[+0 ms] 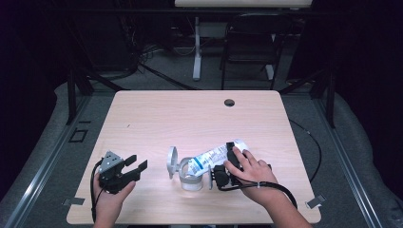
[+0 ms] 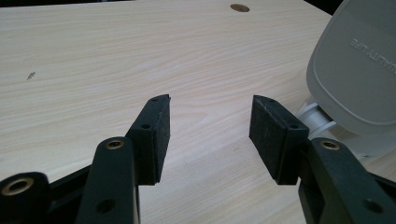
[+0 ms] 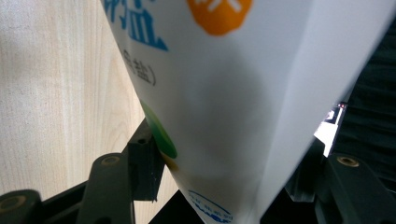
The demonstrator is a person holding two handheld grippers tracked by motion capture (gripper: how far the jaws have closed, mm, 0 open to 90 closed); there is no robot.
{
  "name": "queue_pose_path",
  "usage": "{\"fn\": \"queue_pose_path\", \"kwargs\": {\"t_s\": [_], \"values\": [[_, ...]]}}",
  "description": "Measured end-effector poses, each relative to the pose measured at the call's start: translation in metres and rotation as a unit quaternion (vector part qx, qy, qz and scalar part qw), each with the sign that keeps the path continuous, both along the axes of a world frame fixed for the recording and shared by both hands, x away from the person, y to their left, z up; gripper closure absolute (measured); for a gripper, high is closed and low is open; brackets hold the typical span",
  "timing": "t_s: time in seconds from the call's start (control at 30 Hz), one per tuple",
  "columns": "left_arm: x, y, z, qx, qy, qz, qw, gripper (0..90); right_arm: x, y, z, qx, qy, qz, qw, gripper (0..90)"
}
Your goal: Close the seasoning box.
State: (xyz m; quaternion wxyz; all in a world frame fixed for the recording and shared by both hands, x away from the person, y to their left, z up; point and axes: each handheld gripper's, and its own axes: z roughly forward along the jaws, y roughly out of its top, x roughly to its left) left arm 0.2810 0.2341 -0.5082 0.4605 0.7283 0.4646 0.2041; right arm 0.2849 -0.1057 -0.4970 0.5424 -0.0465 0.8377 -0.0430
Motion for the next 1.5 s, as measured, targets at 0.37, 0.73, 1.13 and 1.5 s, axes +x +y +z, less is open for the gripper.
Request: {"fn": "queue_pose_path", "kwargs": {"t_s": [0.37,0.73,1.13,1.5], "values": [[0.0000,0.0001,0.0000,0.000,0.000,0.000,1.0000,48.7,-0.0007,0.0000,0.0005,-0.003,0.001,-0.003,1.0000,41.9],[0.0006,0.0003,-0.0012,-0.001,0.001,0.000,1.0000,48.7,-0.0012,-0.0003,0.0008,-0.004,-0.002,0.002,1.0000,42.0],[0.0007,0.0006,-0.0011,-0.001,0.001,0.000,1.0000,48.7,-0.0007,-0.0008,0.0013,-0.005,-0.001,0.002,1.0000,42.1],[0.0007,0.0005,-0.0011,0.000,0.001,0.000,1.0000,48.7,-0.0001,-0.0009,0.0014,-0.006,-0.003,0.004,1.0000,42.2]]}}
